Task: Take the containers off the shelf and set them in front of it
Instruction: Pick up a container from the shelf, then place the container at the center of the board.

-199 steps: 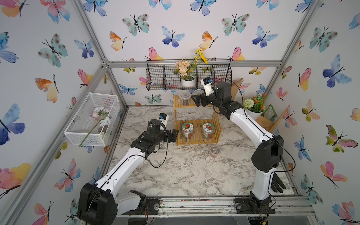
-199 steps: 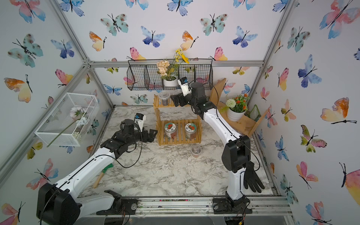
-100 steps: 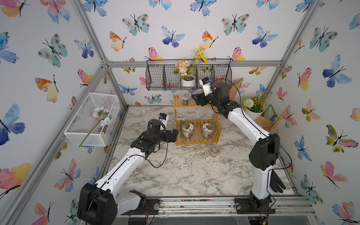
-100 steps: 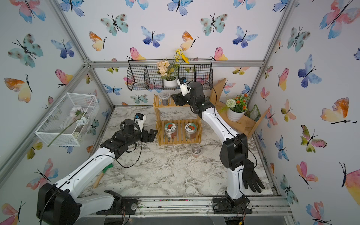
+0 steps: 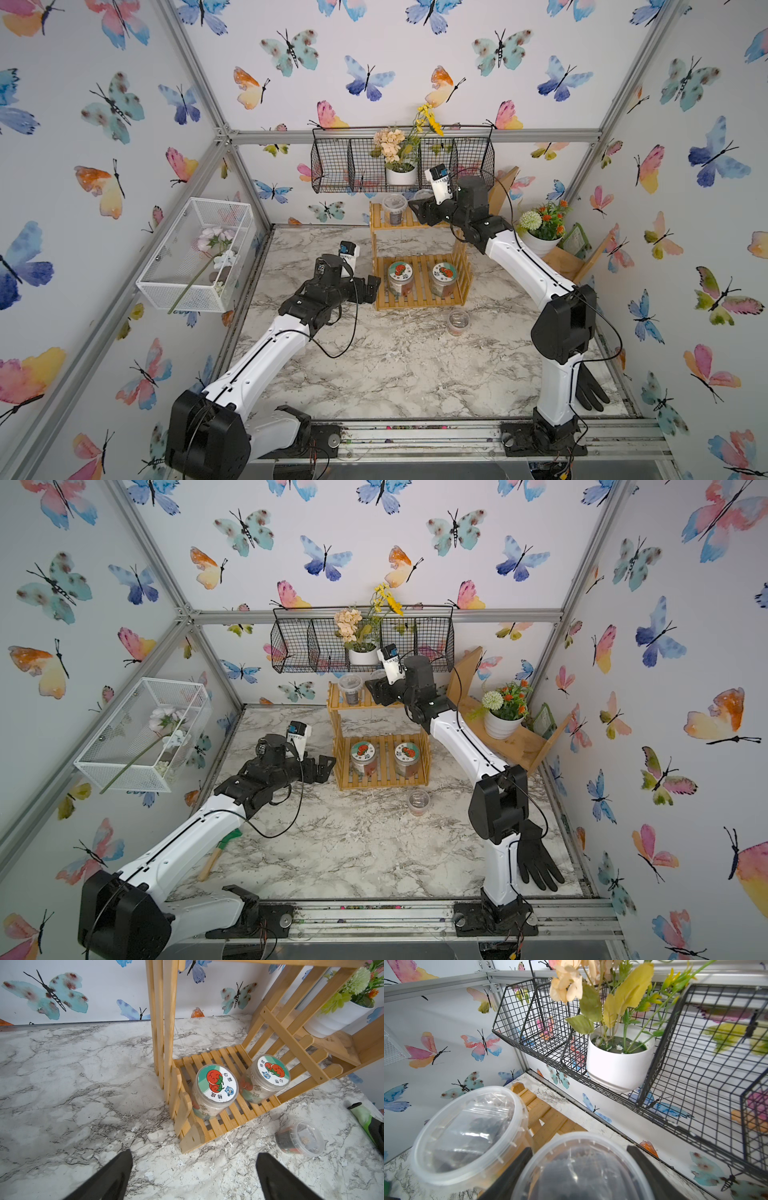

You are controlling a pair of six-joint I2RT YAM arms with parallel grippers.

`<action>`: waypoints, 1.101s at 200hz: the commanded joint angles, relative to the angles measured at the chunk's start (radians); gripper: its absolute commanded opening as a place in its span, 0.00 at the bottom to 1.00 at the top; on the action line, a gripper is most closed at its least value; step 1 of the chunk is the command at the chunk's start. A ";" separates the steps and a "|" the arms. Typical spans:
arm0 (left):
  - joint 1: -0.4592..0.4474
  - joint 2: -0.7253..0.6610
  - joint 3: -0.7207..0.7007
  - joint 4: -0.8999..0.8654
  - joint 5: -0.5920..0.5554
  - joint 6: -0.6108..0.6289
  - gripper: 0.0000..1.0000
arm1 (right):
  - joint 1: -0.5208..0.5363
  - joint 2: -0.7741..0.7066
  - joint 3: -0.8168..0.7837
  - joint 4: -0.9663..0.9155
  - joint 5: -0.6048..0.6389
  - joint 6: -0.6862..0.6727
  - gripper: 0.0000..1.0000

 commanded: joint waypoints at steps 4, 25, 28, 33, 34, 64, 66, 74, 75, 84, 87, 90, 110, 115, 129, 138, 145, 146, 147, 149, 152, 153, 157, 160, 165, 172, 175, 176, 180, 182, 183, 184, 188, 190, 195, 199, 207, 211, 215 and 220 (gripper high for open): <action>0.006 0.002 0.034 -0.005 0.023 0.012 0.99 | -0.002 -0.052 -0.012 0.017 0.020 0.001 0.62; 0.007 0.005 0.038 -0.007 0.024 0.012 0.99 | -0.002 -0.067 -0.016 0.016 0.019 0.001 0.62; 0.005 0.004 0.039 -0.007 0.023 0.012 0.99 | -0.002 -0.069 -0.016 0.015 0.018 0.001 0.62; 0.007 0.004 0.040 -0.007 0.023 0.013 0.99 | -0.002 -0.074 -0.018 0.016 0.018 0.001 0.61; 0.006 0.004 0.040 -0.007 0.023 0.013 0.99 | -0.002 -0.074 -0.018 0.015 0.018 0.001 0.61; 0.006 0.009 0.045 -0.007 0.026 0.013 0.99 | -0.002 -0.107 -0.033 0.014 0.007 0.006 0.61; 0.007 0.010 0.046 -0.006 0.027 0.013 0.99 | -0.002 -0.110 -0.034 0.014 0.006 0.007 0.61; 0.005 0.010 0.047 -0.007 0.027 0.013 0.99 | -0.002 -0.122 -0.043 0.014 0.000 0.011 0.61; 0.006 0.011 0.047 -0.008 0.026 0.013 0.99 | -0.001 -0.124 -0.044 0.014 0.000 0.011 0.61; 0.005 0.013 0.049 -0.007 0.028 0.013 0.99 | -0.002 -0.141 -0.059 0.013 -0.005 0.014 0.61; 0.006 0.012 0.048 -0.007 0.028 0.012 0.99 | -0.002 -0.148 -0.064 0.013 -0.009 0.016 0.61; 0.007 0.013 0.049 -0.007 0.028 0.013 0.99 | -0.002 -0.155 -0.071 0.013 -0.011 0.017 0.61; 0.007 0.006 0.046 -0.008 0.028 0.012 0.99 | -0.002 -0.209 -0.132 0.017 -0.026 0.022 0.61; 0.007 0.005 0.044 -0.009 0.029 0.012 0.99 | -0.002 -0.225 -0.150 0.017 -0.030 0.021 0.61; 0.006 0.000 0.039 -0.011 0.030 0.012 0.98 | -0.002 -0.273 -0.210 0.022 -0.039 0.024 0.61; 0.006 -0.005 0.035 -0.012 0.031 0.009 0.99 | -0.002 -0.306 -0.254 0.025 -0.044 0.025 0.60; 0.005 -0.010 0.030 -0.013 0.030 0.007 0.99 | -0.002 -0.341 -0.294 0.032 -0.053 0.028 0.60; 0.005 -0.010 0.029 -0.013 0.030 0.007 0.99 | -0.002 -0.345 -0.300 0.033 -0.055 0.028 0.60; 0.006 -0.010 0.029 -0.012 0.030 0.007 0.99 | -0.002 -0.348 -0.305 0.035 -0.055 0.029 0.61; 0.006 -0.012 0.027 -0.012 0.031 0.006 0.99 | -0.002 -0.356 -0.316 0.036 -0.057 0.030 0.60; 0.006 -0.013 0.025 -0.012 0.030 0.005 0.99 | -0.002 -0.366 -0.332 0.038 -0.060 0.030 0.60; 0.006 -0.015 0.024 -0.012 0.029 0.006 0.99 | -0.002 -0.366 -0.332 0.038 -0.060 0.030 0.60; 0.007 -0.017 0.022 -0.013 0.029 0.003 0.99 | -0.001 -0.388 -0.362 0.042 -0.067 0.032 0.61; 0.006 -0.017 0.020 -0.013 0.031 0.003 0.99 | -0.001 -0.401 -0.379 0.046 -0.071 0.033 0.60; 0.006 -0.021 0.016 -0.012 0.030 0.001 0.99 | 0.000 -0.423 -0.410 0.055 -0.076 0.036 0.60; 0.005 -0.027 0.010 -0.013 0.030 -0.002 0.99 | 0.000 -0.452 -0.457 0.068 -0.087 0.042 0.61; 0.005 -0.029 0.008 -0.013 0.029 -0.003 0.99 | 0.000 -0.464 -0.477 0.075 -0.089 0.045 0.61; 0.005 -0.029 0.007 -0.013 0.028 -0.003 0.99 | 0.000 -0.469 -0.484 0.077 -0.090 0.046 0.60; 0.006 -0.033 0.003 -0.014 0.028 -0.005 0.99 | 0.000 -0.481 -0.503 0.082 -0.094 0.048 0.60; 0.005 -0.035 0.001 -0.014 0.028 -0.006 0.99 | 0.000 -0.494 -0.522 0.087 -0.099 0.049 0.60; 0.005 -0.036 0.001 -0.013 0.028 -0.006 0.99 | 0.000 -0.494 -0.522 0.087 -0.099 0.049 0.60; 0.005 -0.036 -0.001 -0.013 0.028 -0.006 0.99 | 0.000 -0.501 -0.534 0.091 -0.103 0.050 0.60; 0.006 -0.039 -0.005 -0.013 0.026 -0.009 0.99 | 0.000 -0.514 -0.553 0.096 -0.107 0.052 0.60; 0.005 -0.040 -0.005 -0.012 0.026 -0.010 0.99 | 0.000 -0.525 -0.572 0.102 -0.111 0.055 0.61; 0.006 -0.044 -0.011 -0.012 0.026 -0.013 0.99 | 0.001 -0.544 -0.602 0.111 -0.118 0.057 0.60; 0.005 -0.047 -0.014 -0.012 0.024 -0.016 0.99 | 0.001 -0.559 -0.627 0.119 -0.122 0.060 0.60; 0.005 -0.053 -0.020 -0.012 0.022 -0.019 0.99 | 0.003 -0.585 -0.668 0.128 -0.130 0.063 0.60; 0.005 -0.056 -0.024 -0.011 0.021 -0.021 0.99 | 0.004 -0.597 -0.689 0.132 -0.132 0.063 0.60; 0.006 -0.057 -0.024 -0.011 0.020 -0.022 0.99 | 0.005 -0.610 -0.709 0.136 -0.134 0.064 0.60; 0.005 -0.060 -0.030 -0.012 0.021 -0.024 0.99 | 0.008 -0.624 -0.734 0.140 -0.138 0.064 0.60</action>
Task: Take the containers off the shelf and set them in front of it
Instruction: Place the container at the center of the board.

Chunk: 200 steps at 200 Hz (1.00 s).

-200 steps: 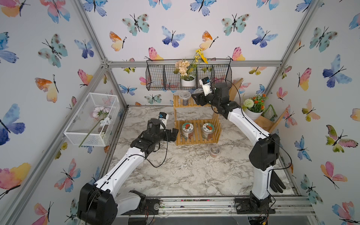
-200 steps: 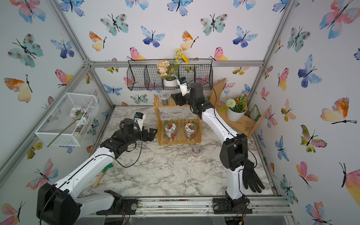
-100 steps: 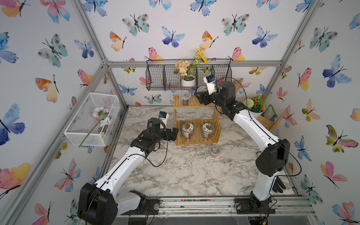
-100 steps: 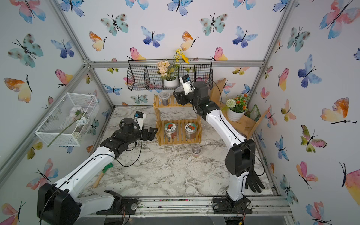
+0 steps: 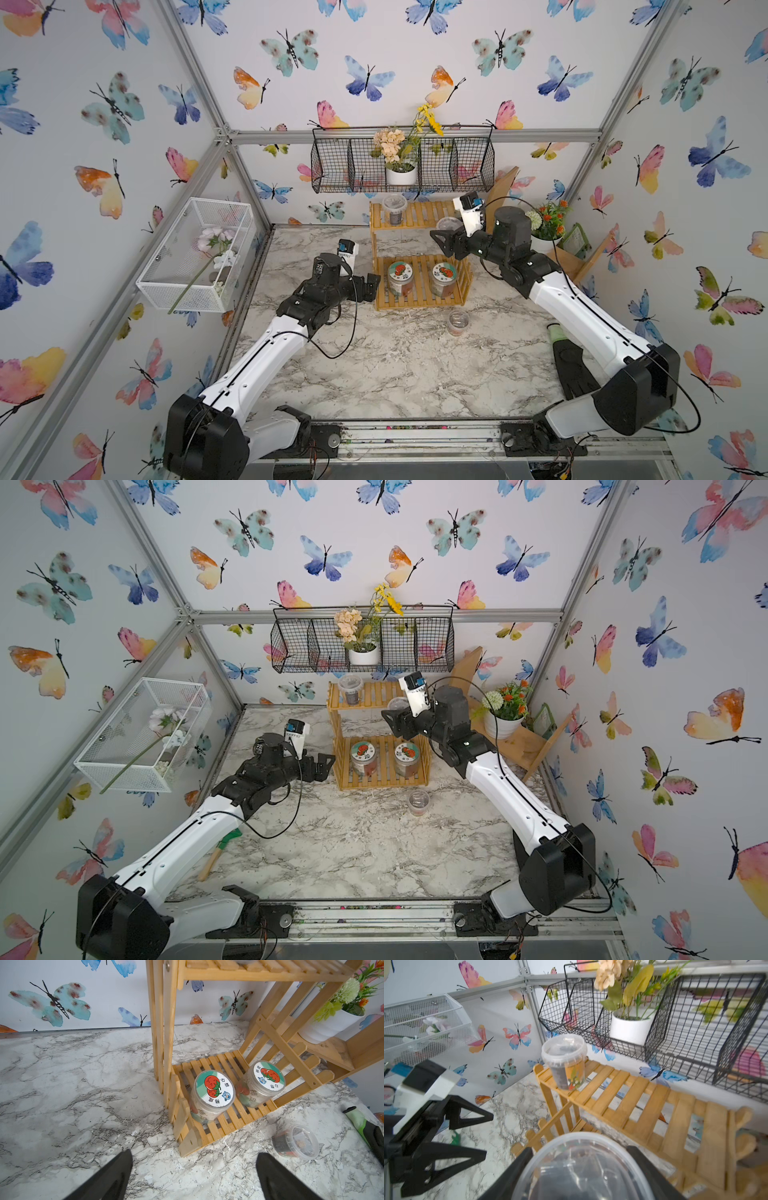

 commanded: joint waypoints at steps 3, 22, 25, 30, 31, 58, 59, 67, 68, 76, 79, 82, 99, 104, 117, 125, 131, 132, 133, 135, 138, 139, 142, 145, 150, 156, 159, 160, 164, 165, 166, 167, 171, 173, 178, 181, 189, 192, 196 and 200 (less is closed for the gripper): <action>0.006 -0.036 -0.024 -0.012 0.019 -0.017 0.99 | 0.008 -0.077 -0.108 0.067 -0.060 0.021 0.60; 0.006 -0.041 -0.029 -0.011 0.016 -0.021 0.99 | 0.018 -0.125 -0.191 0.088 -0.063 0.022 0.60; 0.006 -0.042 -0.030 -0.011 0.016 -0.022 0.99 | 0.022 -0.133 -0.208 0.092 -0.064 0.025 0.60; 0.006 -0.043 -0.030 -0.011 0.014 -0.022 0.99 | 0.026 -0.144 -0.227 0.096 -0.066 0.025 0.61; 0.007 -0.043 -0.031 -0.011 0.015 -0.023 0.99 | 0.028 -0.146 -0.231 0.097 -0.066 0.025 0.60; 0.007 -0.043 -0.035 -0.008 0.009 -0.026 0.99 | 0.063 -0.191 -0.333 0.121 -0.062 0.029 0.60; 0.007 -0.043 -0.035 -0.008 0.009 -0.026 0.99 | 0.065 -0.192 -0.337 0.122 -0.061 0.030 0.60; 0.005 -0.044 -0.037 -0.008 0.009 -0.028 0.99 | 0.080 -0.202 -0.369 0.131 -0.053 0.030 0.60; 0.005 -0.043 -0.037 -0.009 0.008 -0.028 0.99 | 0.083 -0.203 -0.371 0.132 -0.052 0.030 0.61; 0.007 -0.044 -0.041 -0.008 0.009 -0.029 0.99 | 0.100 -0.212 -0.400 0.140 -0.041 0.033 0.60; 0.006 -0.045 -0.042 -0.008 0.010 -0.029 0.99 | 0.106 -0.215 -0.410 0.144 -0.037 0.035 0.61; 0.007 -0.046 -0.042 -0.009 0.010 -0.031 0.99 | 0.112 -0.217 -0.422 0.149 -0.032 0.038 0.60; 0.006 -0.054 -0.053 -0.008 0.008 -0.034 0.99 | 0.150 -0.232 -0.492 0.202 -0.010 0.061 0.60; 0.005 -0.056 -0.056 -0.010 0.008 -0.035 0.99 | 0.160 -0.233 -0.511 0.217 -0.004 0.068 0.60; 0.006 -0.063 -0.064 -0.012 0.008 -0.035 0.99 | 0.189 -0.229 -0.557 0.265 0.015 0.084 0.60; 0.007 -0.066 -0.068 -0.014 0.008 -0.037 0.99 | 0.206 -0.222 -0.579 0.287 0.029 0.089 0.60; 0.005 -0.067 -0.068 -0.017 0.007 -0.036 0.99 | 0.218 -0.215 -0.593 0.304 0.040 0.093 0.60; 0.005 -0.069 -0.069 -0.018 0.007 -0.036 0.99 | 0.220 -0.214 -0.596 0.306 0.041 0.094 0.60; 0.005 -0.069 -0.070 -0.018 0.006 -0.036 0.99 | 0.222 -0.213 -0.598 0.309 0.042 0.094 0.60; 0.006 -0.070 -0.070 -0.019 0.007 -0.036 0.99 | 0.223 -0.212 -0.600 0.312 0.044 0.094 0.60; 0.006 -0.070 -0.070 -0.020 0.007 -0.035 0.99 | 0.229 -0.207 -0.607 0.319 0.047 0.096 0.60; 0.006 -0.070 -0.070 -0.020 0.007 -0.035 0.99 | 0.232 -0.204 -0.610 0.325 0.050 0.097 0.60; 0.006 -0.070 -0.071 -0.020 0.007 -0.035 0.99 | 0.236 -0.200 -0.617 0.333 0.053 0.099 0.60; 0.005 -0.072 -0.072 -0.022 0.007 -0.035 0.99 | 0.240 -0.193 -0.624 0.343 0.056 0.100 0.60; 0.006 -0.072 -0.071 -0.023 0.006 -0.035 0.99 | 0.246 -0.185 -0.634 0.361 0.057 0.105 0.60; 0.007 -0.074 -0.070 -0.025 0.006 -0.034 0.99 | 0.251 -0.172 -0.645 0.381 0.062 0.110 0.60; 0.005 -0.073 -0.070 -0.025 0.006 -0.034 0.99 | 0.254 -0.166 -0.650 0.390 0.065 0.111 0.60; 0.006 -0.073 -0.071 -0.026 0.005 -0.034 0.99 | 0.255 -0.164 -0.652 0.392 0.066 0.112 0.60; 0.006 -0.074 -0.069 -0.026 0.005 -0.032 0.99 | 0.258 -0.155 -0.658 0.404 0.069 0.114 0.60; 0.006 -0.074 -0.069 -0.026 0.005 -0.032 0.99 | 0.259 -0.152 -0.659 0.406 0.070 0.114 0.60; 0.005 -0.074 -0.069 -0.027 0.005 -0.032 0.99 | 0.260 -0.150 -0.661 0.409 0.071 0.114 0.60; 0.006 -0.074 -0.069 -0.028 0.005 -0.032 0.99 | 0.261 -0.148 -0.663 0.413 0.071 0.116 0.60; 0.005 -0.074 -0.069 -0.028 0.005 -0.032 0.99 | 0.263 -0.142 -0.666 0.422 0.075 0.117 0.60; 0.005 -0.074 -0.069 -0.029 0.005 -0.032 0.99 | 0.264 -0.137 -0.669 0.427 0.076 0.117 0.60; 0.007 -0.074 -0.067 -0.031 0.005 -0.032 0.99 | 0.267 -0.124 -0.674 0.441 0.079 0.119 0.60; 0.006 -0.075 -0.068 -0.030 0.005 -0.032 0.99 | 0.268 -0.118 -0.676 0.449 0.083 0.120 0.60; 0.007 -0.076 -0.068 -0.031 0.005 -0.032 0.99 | 0.272 -0.098 -0.682 0.468 0.089 0.121 0.60; 0.005 -0.075 -0.067 -0.031 0.004 -0.032 0.99 | 0.272 -0.090 -0.684 0.475 0.091 0.121 0.60; 0.006 -0.075 -0.067 -0.031 0.006 -0.032 0.99 | 0.274 -0.080 -0.686 0.484 0.093 0.122 0.60; 0.006 -0.074 -0.067 -0.031 0.005 -0.032 0.99 | 0.274 -0.069 -0.687 0.493 0.097 0.121 0.60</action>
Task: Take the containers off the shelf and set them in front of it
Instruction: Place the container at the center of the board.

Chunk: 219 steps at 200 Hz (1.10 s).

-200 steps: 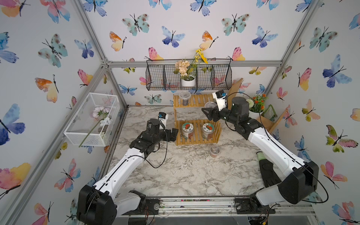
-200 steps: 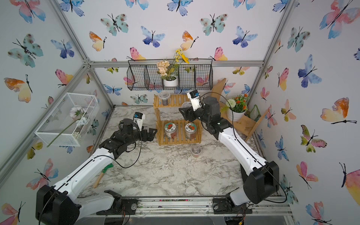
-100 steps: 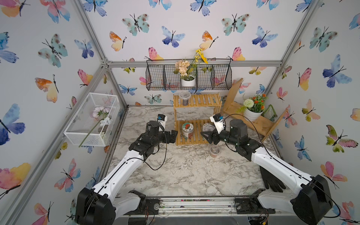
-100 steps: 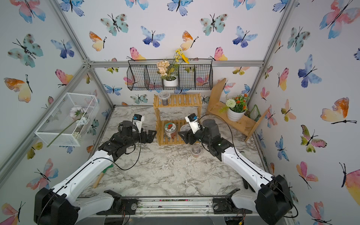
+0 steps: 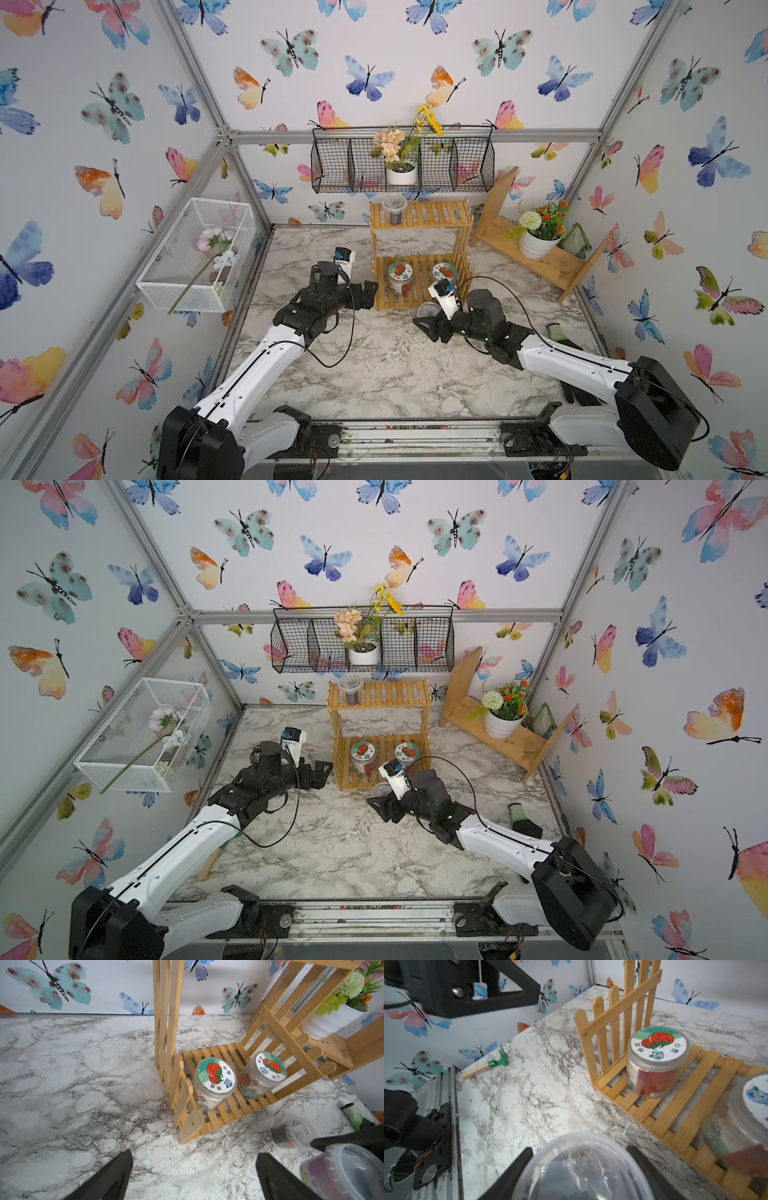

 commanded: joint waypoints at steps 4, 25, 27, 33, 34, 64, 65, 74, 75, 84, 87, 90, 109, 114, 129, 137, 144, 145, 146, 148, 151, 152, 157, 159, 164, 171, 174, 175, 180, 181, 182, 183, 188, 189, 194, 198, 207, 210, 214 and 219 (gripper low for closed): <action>0.007 -0.021 -0.003 -0.022 0.005 0.001 0.99 | 0.011 0.056 -0.020 0.128 0.049 0.018 0.60; 0.005 -0.020 -0.004 -0.023 0.006 0.001 0.99 | 0.016 0.115 -0.018 0.170 0.060 0.018 0.60; 0.006 -0.020 -0.004 -0.024 0.006 0.001 0.99 | 0.017 0.120 -0.018 0.174 0.063 0.017 0.60; 0.005 -0.020 -0.005 -0.023 0.006 0.002 0.99 | 0.018 0.131 -0.018 0.185 0.070 0.017 0.60; 0.005 -0.020 -0.005 -0.024 0.006 0.001 0.99 | 0.018 0.132 -0.018 0.187 0.071 0.017 0.60; 0.005 -0.016 0.000 -0.024 0.006 0.004 0.99 | 0.019 0.194 0.001 0.223 0.093 0.014 0.60; 0.005 -0.016 0.000 -0.024 0.006 0.004 0.99 | 0.019 0.195 0.002 0.224 0.093 0.013 0.60; 0.006 -0.014 0.002 -0.025 0.005 0.005 0.99 | 0.021 0.213 0.005 0.235 0.096 0.014 0.60; 0.006 -0.014 0.002 -0.025 0.005 0.005 0.99 | 0.021 0.215 0.006 0.236 0.097 0.014 0.60; 0.006 -0.012 0.003 -0.025 0.004 0.006 0.99 | 0.022 0.232 0.010 0.245 0.102 0.014 0.60; 0.006 -0.011 0.004 -0.025 0.005 0.007 0.99 | 0.024 0.237 0.011 0.249 0.103 0.014 0.60; 0.005 -0.011 0.004 -0.025 0.004 0.007 0.99 | 0.024 0.243 0.013 0.252 0.105 0.013 0.60; 0.005 -0.010 0.004 -0.025 0.003 0.007 0.99 | 0.030 0.273 0.018 0.268 0.123 0.012 0.60; 0.006 -0.009 0.005 -0.025 0.003 0.007 0.99 | 0.030 0.280 0.019 0.274 0.128 0.011 0.60; 0.006 -0.008 0.004 -0.025 0.002 0.007 0.99 | 0.031 0.301 0.023 0.283 0.145 0.009 0.60; 0.006 -0.008 0.002 -0.024 0.003 0.007 0.99 | 0.031 0.310 0.025 0.288 0.151 0.007 0.60; 0.006 -0.008 -0.001 -0.024 0.003 0.006 0.99 | 0.032 0.318 0.029 0.289 0.157 0.004 0.60; 0.006 -0.008 -0.001 -0.024 0.002 0.006 0.99 | 0.032 0.319 0.030 0.289 0.158 0.003 0.60; 0.006 -0.008 -0.001 -0.024 0.002 0.006 0.99 | 0.032 0.320 0.031 0.289 0.159 0.002 0.61; 0.005 -0.008 -0.001 -0.025 0.003 0.006 0.99 | 0.031 0.322 0.033 0.289 0.160 0.002 0.61; 0.006 -0.009 -0.001 -0.025 0.003 0.005 0.99 | 0.031 0.325 0.035 0.289 0.162 0.002 0.60; 0.006 -0.009 -0.001 -0.024 0.003 0.005 0.99 | 0.031 0.326 0.036 0.289 0.163 0.002 0.60; 0.006 -0.009 -0.002 -0.024 0.001 0.005 0.99 | 0.031 0.332 0.040 0.290 0.167 -0.001 0.61; 0.006 -0.009 -0.002 -0.024 0.001 0.005 0.99 | 0.031 0.334 0.040 0.290 0.171 -0.002 0.61; 0.006 -0.009 -0.003 -0.024 0.002 0.005 0.99 | 0.031 0.339 0.045 0.291 0.174 -0.004 0.61; 0.007 -0.009 -0.004 -0.024 0.001 0.004 0.99 | 0.032 0.346 0.050 0.293 0.180 -0.004 0.61; 0.005 -0.009 -0.005 -0.024 0.000 0.004 0.99 | 0.031 0.349 0.052 0.293 0.182 -0.007 0.61; 0.005 -0.009 -0.005 -0.024 -0.001 0.003 0.99 | 0.031 0.351 0.053 0.293 0.182 -0.007 0.61; 0.006 -0.009 -0.004 -0.024 0.000 0.004 0.99 | 0.031 0.357 0.059 0.292 0.186 -0.010 0.61; 0.005 -0.011 -0.004 -0.024 0.000 0.004 0.99 | 0.031 0.357 0.060 0.292 0.187 -0.009 0.61; 0.006 -0.011 -0.004 -0.024 -0.001 0.004 0.99 | 0.031 0.359 0.061 0.292 0.187 -0.009 0.61; 0.007 -0.011 -0.004 -0.024 -0.001 0.004 0.99 | 0.031 0.359 0.062 0.292 0.188 -0.009 0.61; 0.007 -0.011 -0.004 -0.024 -0.001 0.003 0.99 | 0.032 0.364 0.066 0.293 0.190 -0.010 0.61; 0.006 -0.011 -0.005 -0.024 -0.001 0.003 0.99 | 0.032 0.366 0.067 0.294 0.191 -0.010 0.61; 0.006 -0.011 -0.004 -0.024 0.000 0.002 0.99 | 0.032 0.371 0.072 0.293 0.192 -0.012 0.61; 0.006 -0.011 -0.003 -0.025 -0.001 0.002 0.99 | 0.031 0.375 0.078 0.290 0.193 -0.012 0.61; 0.006 -0.012 -0.003 -0.025 -0.002 0.002 0.99 | 0.031 0.384 0.087 0.287 0.197 -0.014 0.61; 0.005 -0.012 -0.003 -0.025 -0.004 0.002 0.99 | 0.031 0.386 0.089 0.287 0.200 -0.015 0.61; 0.007 -0.014 -0.003 -0.025 -0.004 0.001 0.99 | 0.031 0.390 0.092 0.287 0.201 -0.015 0.61; 0.006 -0.014 -0.003 -0.025 -0.004 0.001 0.99 | 0.032 0.394 0.095 0.286 0.202 -0.016 0.61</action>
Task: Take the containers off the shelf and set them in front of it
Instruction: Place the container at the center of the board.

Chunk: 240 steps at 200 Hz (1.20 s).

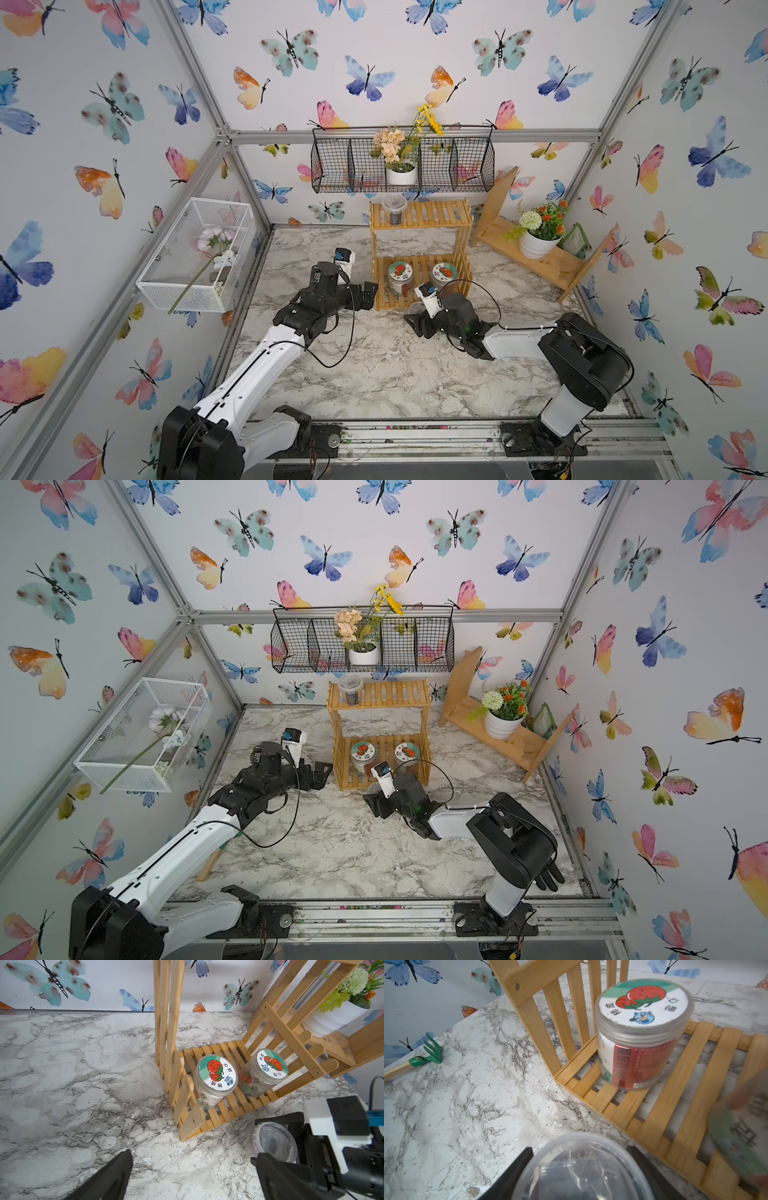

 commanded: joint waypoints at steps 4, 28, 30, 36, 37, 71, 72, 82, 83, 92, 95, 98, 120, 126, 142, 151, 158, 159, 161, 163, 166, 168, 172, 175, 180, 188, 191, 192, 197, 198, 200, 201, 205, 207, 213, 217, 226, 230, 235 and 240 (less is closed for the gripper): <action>0.005 -0.015 -0.003 -0.016 -0.005 0.000 0.99 | 0.006 0.025 0.037 0.022 0.039 -0.015 0.61; 0.005 -0.021 -0.007 -0.016 -0.008 -0.003 0.99 | 0.008 0.039 0.043 0.013 0.045 -0.021 0.61; 0.007 -0.021 -0.007 -0.016 -0.007 -0.003 0.99 | 0.008 0.040 0.044 0.011 0.044 -0.021 0.61; 0.005 -0.022 -0.009 -0.015 -0.007 -0.004 0.99 | 0.009 0.043 0.044 0.008 0.045 -0.024 0.61; 0.006 -0.023 -0.009 -0.015 -0.007 -0.004 0.99 | 0.009 0.044 0.044 0.007 0.046 -0.024 0.61; 0.007 -0.026 -0.014 -0.013 -0.009 -0.009 0.99 | 0.020 0.050 0.035 -0.003 0.056 -0.030 0.62; 0.007 -0.026 -0.014 -0.013 -0.010 -0.009 0.99 | 0.020 0.050 0.035 -0.003 0.057 -0.030 0.62; 0.006 -0.026 -0.015 -0.013 -0.009 -0.010 0.99 | 0.023 0.052 0.030 -0.002 0.059 -0.028 0.62; 0.005 -0.026 -0.015 -0.012 -0.009 -0.010 0.99 | 0.023 0.054 0.029 -0.002 0.059 -0.029 0.62; 0.005 -0.025 -0.015 -0.011 -0.010 -0.010 0.99 | 0.025 0.057 0.030 -0.005 0.063 -0.028 0.63; 0.005 -0.025 -0.015 -0.010 -0.010 -0.010 0.99 | 0.026 0.058 0.029 -0.005 0.065 -0.028 0.63; 0.005 -0.025 -0.015 -0.010 -0.009 -0.010 0.99 | 0.027 0.059 0.029 -0.005 0.065 -0.029 0.64; 0.006 -0.022 -0.013 -0.009 -0.008 -0.011 0.99 | 0.028 0.069 0.037 -0.018 0.074 -0.030 0.65; 0.007 -0.020 -0.011 -0.008 -0.009 -0.011 0.99 | 0.028 0.072 0.040 -0.025 0.077 -0.032 0.66; 0.006 -0.019 -0.009 -0.008 -0.010 -0.012 0.99 | 0.029 0.080 0.047 -0.035 0.085 -0.034 0.70; 0.006 -0.020 -0.009 -0.008 -0.009 -0.012 0.99 | 0.029 0.083 0.050 -0.040 0.087 -0.034 0.71; 0.006 -0.020 -0.009 -0.008 -0.010 -0.011 0.99 | 0.029 0.085 0.050 -0.040 0.089 -0.034 0.73; 0.005 -0.020 -0.009 -0.008 -0.010 -0.012 0.99 | 0.029 0.085 0.050 -0.041 0.089 -0.034 0.73; 0.006 -0.020 -0.009 -0.008 -0.009 -0.012 0.99 | 0.029 0.085 0.050 -0.042 0.090 -0.034 0.73; 0.006 -0.021 -0.009 -0.007 -0.009 -0.012 0.99 | 0.029 0.085 0.050 -0.042 0.091 -0.034 0.74; 0.006 -0.020 -0.009 -0.008 -0.009 -0.012 0.99 | 0.029 0.085 0.050 -0.041 0.092 -0.034 0.75; 0.005 -0.020 -0.009 -0.007 -0.009 -0.012 0.99 | 0.029 0.085 0.050 -0.042 0.093 -0.032 0.76; 0.005 -0.020 -0.009 -0.008 -0.009 -0.012 0.99 | 0.029 0.084 0.049 -0.042 0.096 -0.033 0.77; 0.006 -0.020 -0.010 -0.008 -0.010 -0.012 0.99 | 0.029 0.084 0.048 -0.042 0.097 -0.032 0.78; 0.005 -0.022 -0.009 -0.008 -0.010 -0.011 0.99 | 0.030 0.082 0.048 -0.042 0.099 -0.031 0.78; 0.006 -0.022 -0.009 -0.008 -0.011 -0.011 0.99 | 0.031 0.079 0.047 -0.043 0.103 -0.030 0.80; 0.006 -0.022 -0.009 -0.007 -0.011 -0.010 0.99 | 0.031 0.079 0.045 -0.042 0.103 -0.031 0.80; 0.007 -0.022 -0.009 -0.008 -0.011 -0.010 0.99 | 0.031 0.078 0.045 -0.043 0.103 -0.031 0.81; 0.005 -0.021 -0.009 -0.007 -0.011 -0.010 0.99 | 0.031 0.078 0.045 -0.043 0.105 -0.032 0.82; 0.005 -0.021 -0.009 -0.006 -0.011 -0.010 0.99 | 0.031 0.077 0.045 -0.044 0.106 -0.031 0.82; 0.005 -0.021 -0.009 -0.006 -0.011 -0.010 0.99 | 0.031 0.076 0.045 -0.044 0.106 -0.031 0.83; 0.005 -0.021 -0.009 -0.006 -0.011 -0.010 0.99 | 0.031 0.076 0.045 -0.044 0.106 -0.031 0.83; 0.005 -0.021 -0.009 -0.007 -0.010 -0.010 0.99 | 0.031 0.075 0.045 -0.047 0.108 -0.030 0.84; 0.005 -0.021 -0.009 -0.006 -0.010 -0.010 0.99 | 0.030 0.075 0.046 -0.047 0.109 -0.032 0.84; 0.007 -0.021 -0.009 -0.005 -0.011 -0.010 0.99 | 0.031 0.074 0.047 -0.048 0.109 -0.032 0.85; 0.006 -0.021 -0.009 -0.005 -0.011 -0.010 0.99 | 0.031 0.072 0.047 -0.050 0.111 -0.033 0.86; 0.005 -0.020 -0.008 -0.005 -0.009 -0.010 0.99 | 0.031 0.066 0.047 -0.052 0.113 -0.033 0.89; 0.006 -0.019 -0.008 -0.003 -0.010 -0.010 0.99 | 0.031 0.063 0.047 -0.054 0.114 -0.032 0.90; 0.007 -0.017 -0.007 -0.002 -0.007 -0.010 0.99 | 0.031 0.058 0.048 -0.055 0.114 -0.033 0.91; 0.006 -0.018 -0.005 -0.002 -0.007 -0.009 0.99 | 0.032 0.052 0.048 -0.057 0.112 -0.033 0.92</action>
